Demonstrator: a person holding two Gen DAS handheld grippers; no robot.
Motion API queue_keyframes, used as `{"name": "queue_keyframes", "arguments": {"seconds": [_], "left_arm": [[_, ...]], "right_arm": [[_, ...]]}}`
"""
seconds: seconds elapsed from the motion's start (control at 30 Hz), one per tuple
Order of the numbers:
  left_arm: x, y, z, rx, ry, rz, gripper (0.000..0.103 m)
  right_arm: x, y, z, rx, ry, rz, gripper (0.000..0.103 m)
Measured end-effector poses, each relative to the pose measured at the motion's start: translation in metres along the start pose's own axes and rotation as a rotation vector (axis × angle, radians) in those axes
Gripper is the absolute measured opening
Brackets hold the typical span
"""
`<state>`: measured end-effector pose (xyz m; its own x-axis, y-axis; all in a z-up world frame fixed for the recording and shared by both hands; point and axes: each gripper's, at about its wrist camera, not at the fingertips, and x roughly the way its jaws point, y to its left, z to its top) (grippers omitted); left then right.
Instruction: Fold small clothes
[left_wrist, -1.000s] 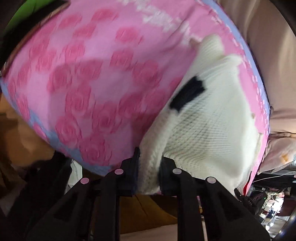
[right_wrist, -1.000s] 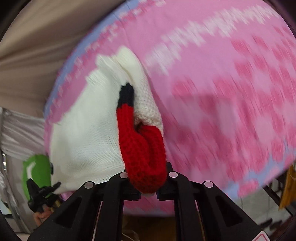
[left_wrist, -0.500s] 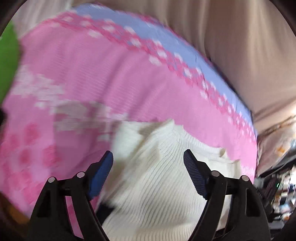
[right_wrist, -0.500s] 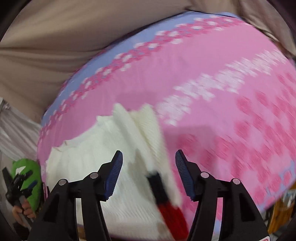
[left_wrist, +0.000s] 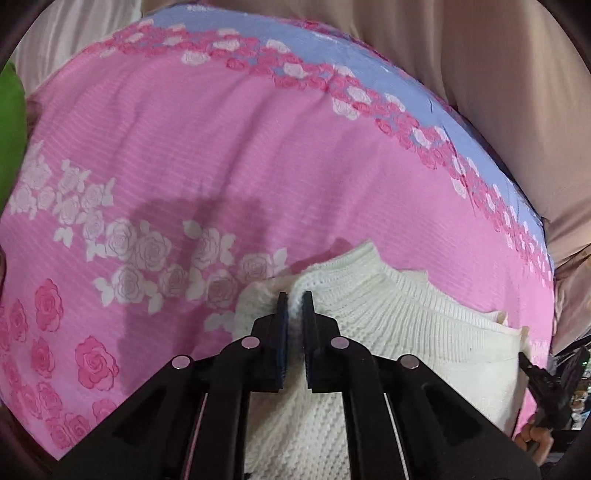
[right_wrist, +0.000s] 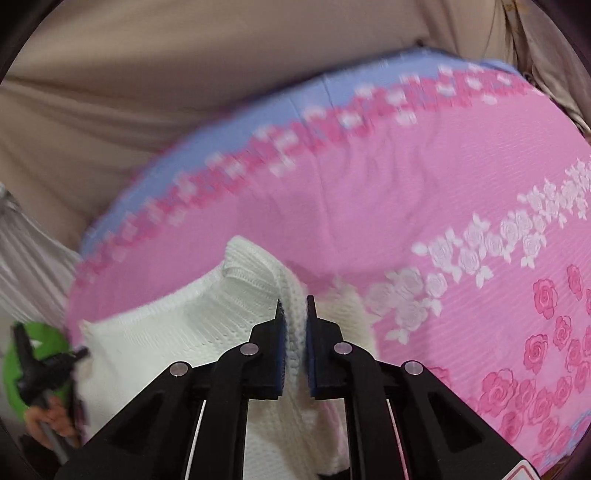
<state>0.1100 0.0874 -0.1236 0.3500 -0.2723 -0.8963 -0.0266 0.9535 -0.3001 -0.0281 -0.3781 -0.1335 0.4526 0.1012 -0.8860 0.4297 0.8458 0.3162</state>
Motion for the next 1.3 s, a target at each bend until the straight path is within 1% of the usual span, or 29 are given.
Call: {"name": "queue_keyframes", "arguments": {"seconds": [0.03, 0.1, 0.17, 0.2, 0.27, 0.3, 0.37, 0.43, 0.47, 0.53, 0.57, 0.63, 0.67, 0.7, 0.73, 0.8, 0.83, 0.87, 0.9, 0.93, 0.97, 1.03, 1.07, 1.1, 1.13, 1.17, 1.23, 1.27, 1.3], "left_arm": [[-0.003, -0.002, 0.0, 0.0, 0.002, 0.005, 0.007], [-0.015, -0.003, -0.002, -0.001, -0.005, -0.005, 0.01], [-0.04, -0.006, -0.009, 0.021, -0.054, 0.02, 0.01], [-0.054, -0.009, -0.016, 0.038, -0.077, 0.041, 0.016], [-0.071, -0.015, -0.029, 0.059, -0.086, 0.066, 0.024], [-0.078, -0.02, -0.037, 0.073, -0.088, 0.056, 0.024], [-0.082, -0.039, -0.058, 0.131, -0.058, 0.001, 0.024], [-0.069, -0.061, -0.079, 0.201, 0.015, -0.038, 0.024], [-0.06, -0.07, -0.087, 0.234, 0.049, -0.042, 0.024], [-0.037, -0.078, -0.099, 0.281, 0.107, 0.005, 0.026], [-0.03, -0.073, -0.1, 0.272, 0.113, 0.028, 0.026], [-0.028, -0.053, -0.095, 0.206, 0.102, 0.003, 0.024], [-0.031, -0.044, -0.093, 0.186, 0.093, 0.011, 0.024], [-0.032, -0.034, -0.091, 0.176, 0.085, 0.018, 0.019], [-0.033, -0.027, -0.091, 0.175, 0.085, 0.018, 0.019], [-0.033, -0.019, -0.093, 0.179, 0.074, 0.014, 0.018], [-0.035, -0.017, -0.095, 0.183, 0.066, 0.005, 0.018], [-0.036, -0.017, -0.095, 0.185, 0.06, 0.004, 0.018], [-0.037, -0.019, -0.094, 0.186, 0.058, 0.005, 0.018], [-0.039, -0.021, -0.093, 0.185, 0.059, 0.001, 0.018], [-0.046, -0.023, -0.096, 0.179, 0.055, -0.016, 0.017], [-0.064, -0.027, -0.091, 0.165, 0.013, -0.081, 0.018], [-0.069, -0.03, -0.087, 0.15, -0.012, -0.096, 0.023], [-0.077, -0.03, -0.079, 0.128, -0.036, -0.111, 0.03], [-0.08, -0.031, -0.07, 0.116, -0.053, -0.12, 0.033], [-0.08, -0.031, -0.059, 0.106, -0.072, -0.125, 0.035], [-0.067, -0.031, -0.037, 0.104, -0.086, -0.097, 0.035], [-0.052, -0.031, -0.027, 0.108, -0.073, -0.079, 0.035], [-0.031, -0.028, -0.018, 0.1, -0.044, -0.017, 0.034]], "right_arm": [[0.006, -0.006, -0.002, 0.019, -0.026, 0.039, 0.006], [0.0, -0.008, 0.0, 0.051, -0.02, 0.06, 0.007], [-0.02, -0.007, -0.002, 0.081, -0.043, 0.083, 0.014], [-0.034, -0.005, -0.005, 0.078, -0.072, 0.078, 0.019], [-0.062, 0.005, -0.014, 0.038, -0.124, 0.081, 0.022], [-0.073, 0.013, -0.021, 0.012, -0.134, 0.079, 0.028], [-0.083, 0.044, -0.039, -0.084, -0.096, 0.108, 0.03], [-0.076, 0.084, -0.062, -0.214, -0.017, 0.168, 0.03], [-0.067, 0.104, -0.074, -0.275, 0.033, 0.201, 0.03], [-0.043, 0.145, -0.101, -0.398, 0.123, 0.264, 0.022], [-0.03, 0.161, -0.111, -0.463, 0.159, 0.263, 0.022], [-0.007, 0.179, -0.123, -0.577, 0.18, 0.187, 0.018], [0.001, 0.17, -0.12, -0.562, 0.176, 0.14, 0.017], [0.002, 0.157, -0.115, -0.516, 0.177, 0.131, 0.01], [-0.002, 0.129, -0.106, -0.416, 0.173, 0.142, 0.002], [-0.017, 0.062, -0.091, -0.225, 0.142, 0.115, 0.0], [-0.021, 0.035, -0.089, -0.172, 0.134, 0.066, 0.004], [-0.024, 0.003, -0.087, -0.122, 0.131, 0.012, 0.001], [-0.029, -0.033, -0.086, -0.037, 0.136, 0.073, 0.0], [-0.034, -0.054, -0.085, 0.04, 0.138, 0.128, 0.0], [-0.04, -0.066, -0.083, 0.095, 0.137, 0.148, 0.0], [-0.045, -0.052, -0.081, 0.051, 0.141, 0.095, 0.0], [-0.047, -0.036, -0.08, 0.006, 0.141, 0.07, 0.0], [-0.049, -0.017, -0.08, -0.036, 0.133, 0.067, 0.006], [-0.053, 0.005, -0.078, -0.08, 0.107, 0.078, 0.009], [-0.056, 0.024, -0.073, -0.115, 0.078, 0.094, 0.009], [-0.054, 0.052, -0.055, -0.165, 0.024, 0.103, 0.009], [-0.047, 0.061, -0.042, -0.178, 0.008, 0.101, 0.009], [-0.039, 0.063, -0.032, -0.18, 0.004, 0.09, 0.009]]}}
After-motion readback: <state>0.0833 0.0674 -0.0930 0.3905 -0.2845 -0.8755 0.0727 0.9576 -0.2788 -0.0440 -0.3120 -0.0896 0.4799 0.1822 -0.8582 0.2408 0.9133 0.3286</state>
